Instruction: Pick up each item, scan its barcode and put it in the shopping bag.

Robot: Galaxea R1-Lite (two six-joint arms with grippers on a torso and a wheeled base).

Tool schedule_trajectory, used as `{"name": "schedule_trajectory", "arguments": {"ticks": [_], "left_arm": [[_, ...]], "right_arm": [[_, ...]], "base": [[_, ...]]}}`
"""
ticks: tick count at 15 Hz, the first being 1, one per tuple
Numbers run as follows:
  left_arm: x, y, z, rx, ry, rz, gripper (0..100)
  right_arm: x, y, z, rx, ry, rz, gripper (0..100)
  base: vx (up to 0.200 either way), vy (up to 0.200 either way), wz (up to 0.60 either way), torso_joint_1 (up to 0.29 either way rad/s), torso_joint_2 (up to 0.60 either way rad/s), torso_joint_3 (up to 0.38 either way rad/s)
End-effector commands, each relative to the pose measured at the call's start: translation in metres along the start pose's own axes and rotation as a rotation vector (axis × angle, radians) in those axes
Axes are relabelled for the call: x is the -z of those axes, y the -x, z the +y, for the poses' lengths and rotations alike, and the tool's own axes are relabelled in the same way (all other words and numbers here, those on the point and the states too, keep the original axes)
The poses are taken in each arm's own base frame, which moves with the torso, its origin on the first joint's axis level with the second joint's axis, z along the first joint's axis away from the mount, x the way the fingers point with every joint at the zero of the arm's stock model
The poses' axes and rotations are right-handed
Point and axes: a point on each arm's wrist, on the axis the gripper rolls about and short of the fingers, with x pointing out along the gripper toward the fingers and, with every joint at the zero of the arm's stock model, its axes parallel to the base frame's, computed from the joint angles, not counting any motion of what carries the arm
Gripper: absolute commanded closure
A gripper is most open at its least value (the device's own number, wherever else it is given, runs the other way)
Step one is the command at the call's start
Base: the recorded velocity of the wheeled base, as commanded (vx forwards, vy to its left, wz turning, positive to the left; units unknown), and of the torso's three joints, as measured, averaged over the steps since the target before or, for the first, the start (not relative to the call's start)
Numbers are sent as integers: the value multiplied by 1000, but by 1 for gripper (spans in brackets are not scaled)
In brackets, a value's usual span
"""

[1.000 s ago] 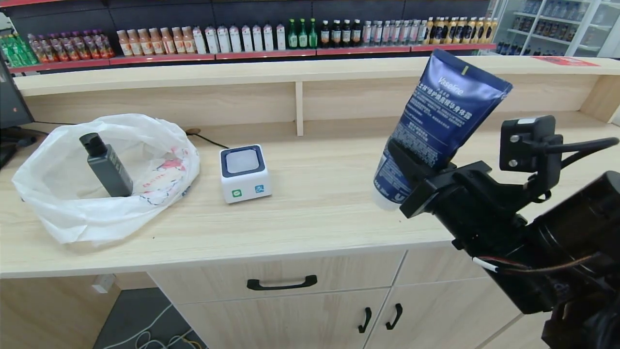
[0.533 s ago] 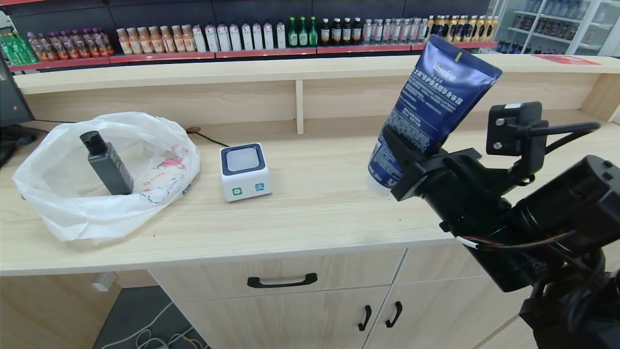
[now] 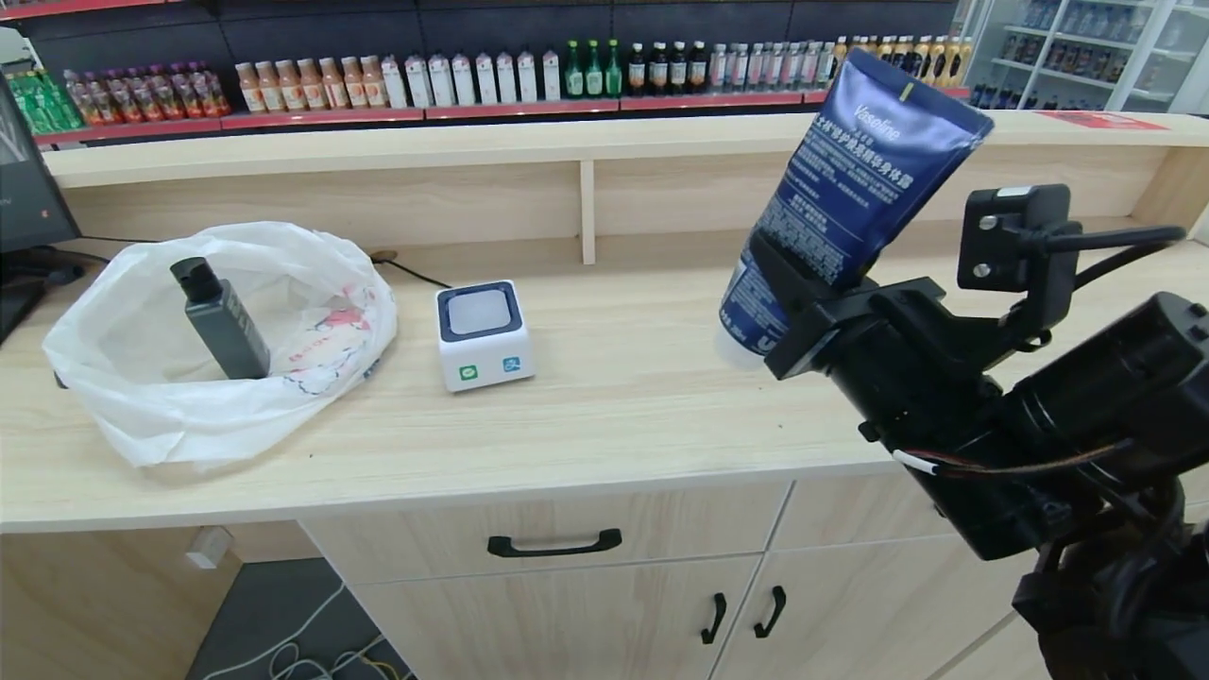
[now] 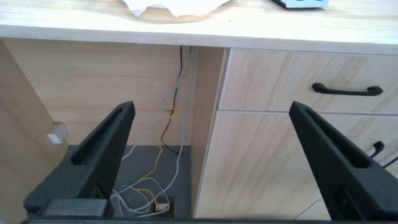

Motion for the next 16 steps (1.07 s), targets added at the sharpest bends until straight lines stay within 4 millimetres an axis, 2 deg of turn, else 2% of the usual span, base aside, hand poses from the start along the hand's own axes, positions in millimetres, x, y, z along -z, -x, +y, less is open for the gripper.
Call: {"name": "schedule_trajectory", "arguments": {"ticks": [1, 12, 15, 16], "left_arm": [[0, 0, 0, -1, 1, 0, 0], [0, 0, 0, -1, 7, 0, 0], [0, 0, 0, -1, 7, 0, 0], [0, 0, 0, -1, 4, 0, 0]], "right_arm": [[0, 0, 0, 1, 3, 3, 100], [5, -6, 0, 5, 15, 4, 100], [-6, -2, -3, 28, 48, -20, 100], [-9, 3, -5, 25, 58, -18, 100]], "base": [[0, 200, 0, 12, 2, 2], [0, 200, 0, 3, 2, 2], [0, 200, 0, 2, 2, -1], [0, 0, 0, 0, 0, 0]]}}
